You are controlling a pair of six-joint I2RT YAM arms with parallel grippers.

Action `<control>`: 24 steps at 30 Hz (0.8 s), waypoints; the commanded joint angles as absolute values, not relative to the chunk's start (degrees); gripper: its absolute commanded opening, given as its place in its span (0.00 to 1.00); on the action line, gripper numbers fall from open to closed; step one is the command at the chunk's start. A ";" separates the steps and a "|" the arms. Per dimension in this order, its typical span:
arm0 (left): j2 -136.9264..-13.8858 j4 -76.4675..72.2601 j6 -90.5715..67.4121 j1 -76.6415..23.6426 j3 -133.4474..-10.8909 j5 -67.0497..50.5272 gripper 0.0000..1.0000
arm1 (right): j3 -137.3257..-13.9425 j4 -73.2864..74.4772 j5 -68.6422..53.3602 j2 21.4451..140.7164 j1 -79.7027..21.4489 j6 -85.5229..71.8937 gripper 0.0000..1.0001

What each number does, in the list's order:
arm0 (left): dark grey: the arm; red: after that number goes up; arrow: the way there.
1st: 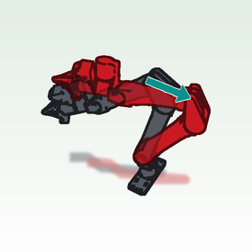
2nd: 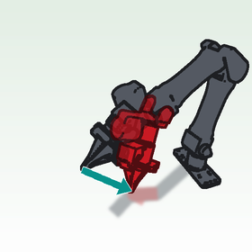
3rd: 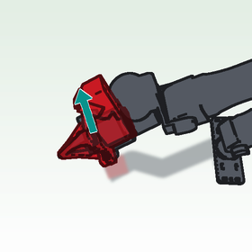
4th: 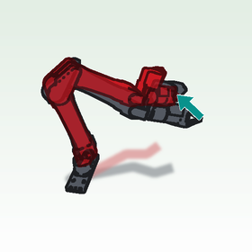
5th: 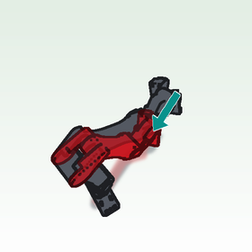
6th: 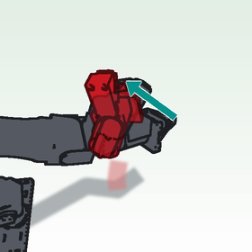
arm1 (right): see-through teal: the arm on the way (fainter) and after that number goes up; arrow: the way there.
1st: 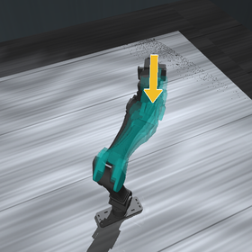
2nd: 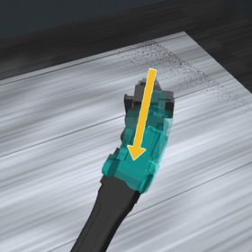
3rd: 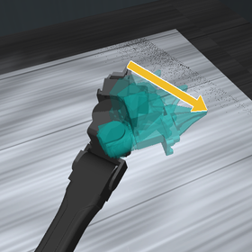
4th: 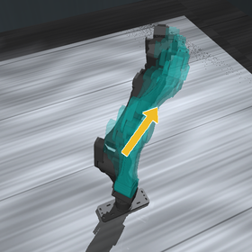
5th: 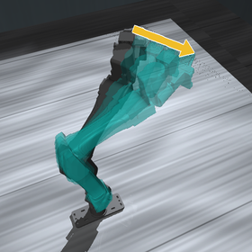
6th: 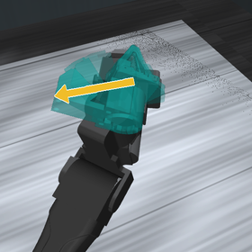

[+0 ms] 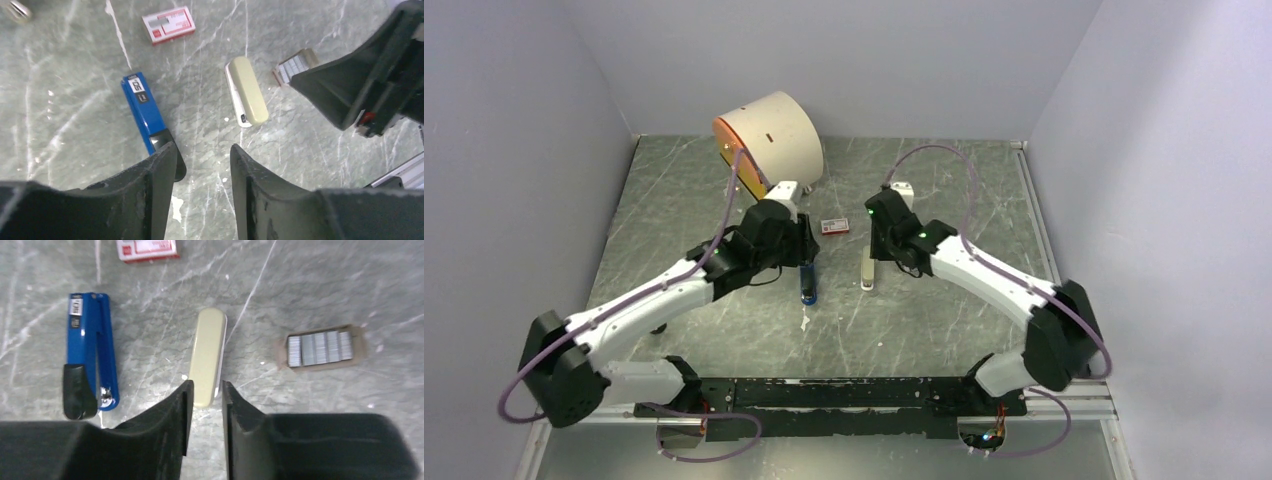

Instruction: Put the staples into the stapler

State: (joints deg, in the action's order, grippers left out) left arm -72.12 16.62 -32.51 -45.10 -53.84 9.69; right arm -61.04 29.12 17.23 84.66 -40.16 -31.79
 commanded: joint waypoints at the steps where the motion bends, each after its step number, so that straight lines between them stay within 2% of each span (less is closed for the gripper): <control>1: -63.86 21.61 -27.17 -45.18 -57.62 16.78 0.59 | -62.70 32.29 24.20 74.77 -40.17 -29.62 0.38; 2: -62.12 23.32 -26.40 -45.18 -58.34 18.66 0.65 | -62.75 32.92 25.91 72.44 -40.17 -29.07 0.46; 4: -59.15 27.24 -25.00 -45.18 -60.36 22.32 0.72 | -62.59 33.82 29.40 67.53 -40.16 -27.99 0.60; 7: -55.15 33.70 -23.99 -45.18 -64.36 27.58 0.77 | -63.40 35.93 34.25 61.16 -40.10 -26.82 0.71; 13: -48.35 45.81 -19.83 -45.18 -75.06 36.63 0.84 | -70.59 45.11 43.57 52.51 -40.17 -29.51 0.99; 17: -45.24 50.16 -18.37 -45.18 -80.53 37.98 0.96 | -73.29 48.10 45.40 48.50 -40.16 -29.42 1.00; 24: -41.53 51.35 -18.74 -45.18 -81.30 38.63 0.97 | -75.49 50.17 45.62 46.72 -40.17 -28.35 1.00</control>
State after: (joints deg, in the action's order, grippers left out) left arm -41.63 47.48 -20.12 -45.10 -81.41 37.21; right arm -74.63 46.89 43.59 46.50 -40.18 -28.64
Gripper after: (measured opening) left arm 0.965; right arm 0.997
